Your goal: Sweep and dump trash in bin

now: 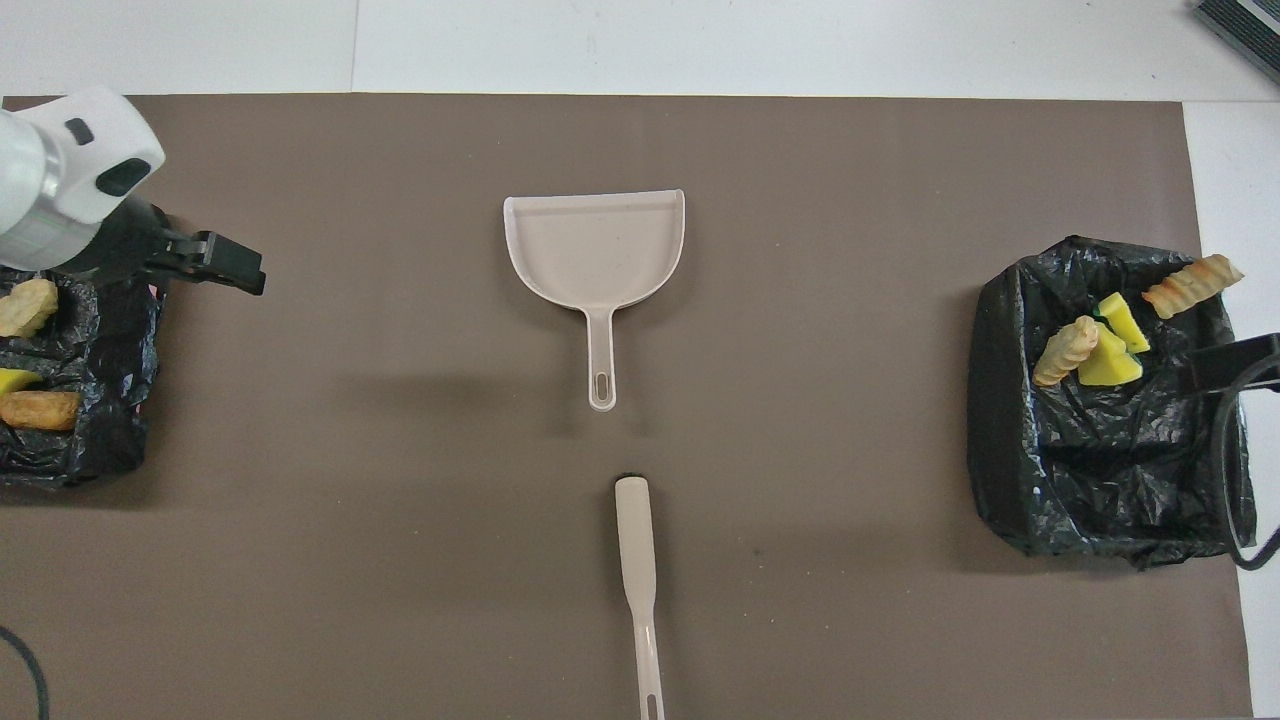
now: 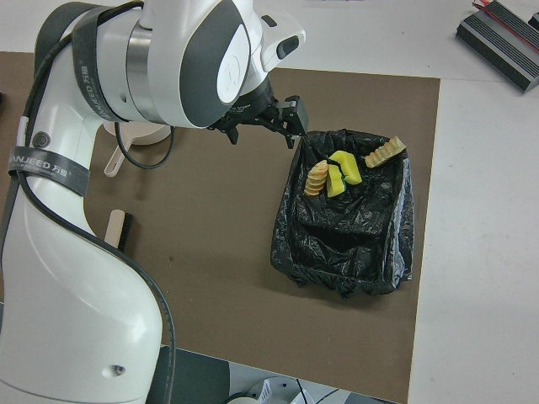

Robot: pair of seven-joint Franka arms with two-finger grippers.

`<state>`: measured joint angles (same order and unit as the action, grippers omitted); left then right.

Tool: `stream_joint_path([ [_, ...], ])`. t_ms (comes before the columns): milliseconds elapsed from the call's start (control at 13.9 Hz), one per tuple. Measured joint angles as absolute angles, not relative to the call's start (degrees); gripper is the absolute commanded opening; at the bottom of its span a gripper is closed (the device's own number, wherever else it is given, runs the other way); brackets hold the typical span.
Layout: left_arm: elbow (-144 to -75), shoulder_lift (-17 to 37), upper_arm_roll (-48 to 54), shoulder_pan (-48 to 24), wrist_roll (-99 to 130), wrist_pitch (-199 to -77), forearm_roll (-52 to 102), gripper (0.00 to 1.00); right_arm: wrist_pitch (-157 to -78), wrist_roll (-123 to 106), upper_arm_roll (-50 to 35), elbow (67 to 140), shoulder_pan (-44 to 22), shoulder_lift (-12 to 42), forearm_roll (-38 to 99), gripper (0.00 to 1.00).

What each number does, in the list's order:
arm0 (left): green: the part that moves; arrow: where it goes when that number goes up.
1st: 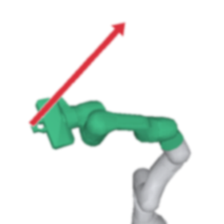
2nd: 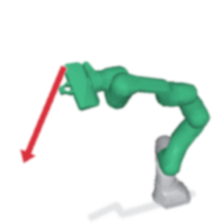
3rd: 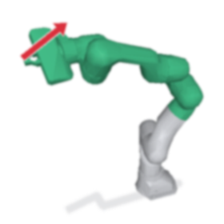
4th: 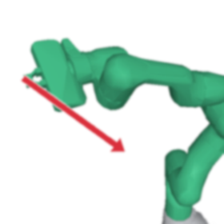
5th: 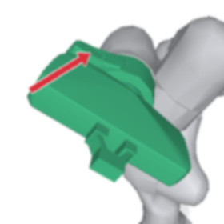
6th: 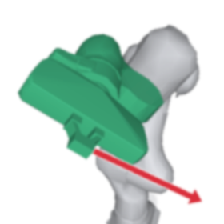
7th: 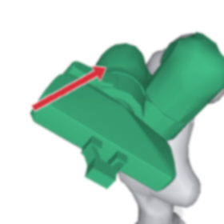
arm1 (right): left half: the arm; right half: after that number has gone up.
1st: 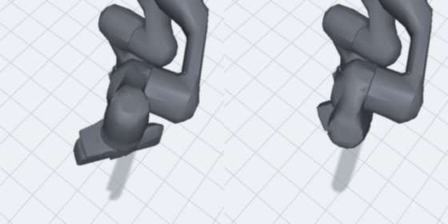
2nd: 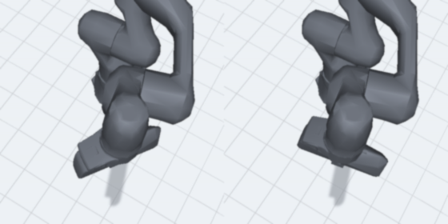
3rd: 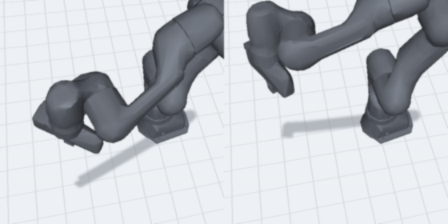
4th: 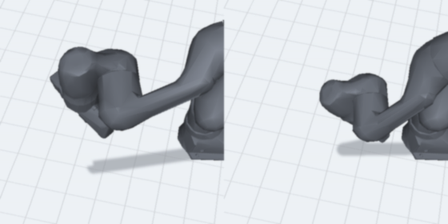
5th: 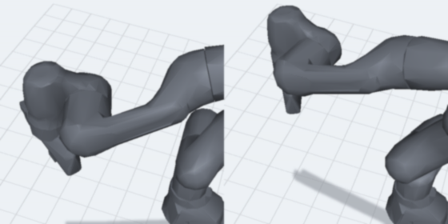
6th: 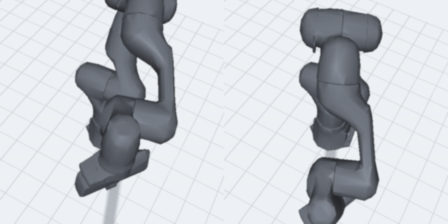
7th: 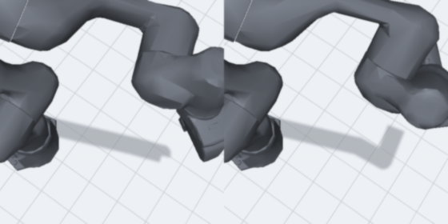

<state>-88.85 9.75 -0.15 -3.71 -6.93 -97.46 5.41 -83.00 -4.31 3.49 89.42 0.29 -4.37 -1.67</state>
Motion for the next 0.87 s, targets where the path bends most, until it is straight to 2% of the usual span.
stream_joint_path([
  [505, -91.9, -0.9, -0.4, 1.9, -10.7, -91.2, 4.4, 1.0, -84.4, -4.3, 3.5, 89.4, 0.3, -4.4, -1.7, 1.0],
  [866, -91.8, -1.4, 0.0, 2.1, -7.9, -91.2, 2.2, 1.0, -84.4, -4.3, 3.5, 89.4, 0.3, -4.4, -1.7, 1.0],
])
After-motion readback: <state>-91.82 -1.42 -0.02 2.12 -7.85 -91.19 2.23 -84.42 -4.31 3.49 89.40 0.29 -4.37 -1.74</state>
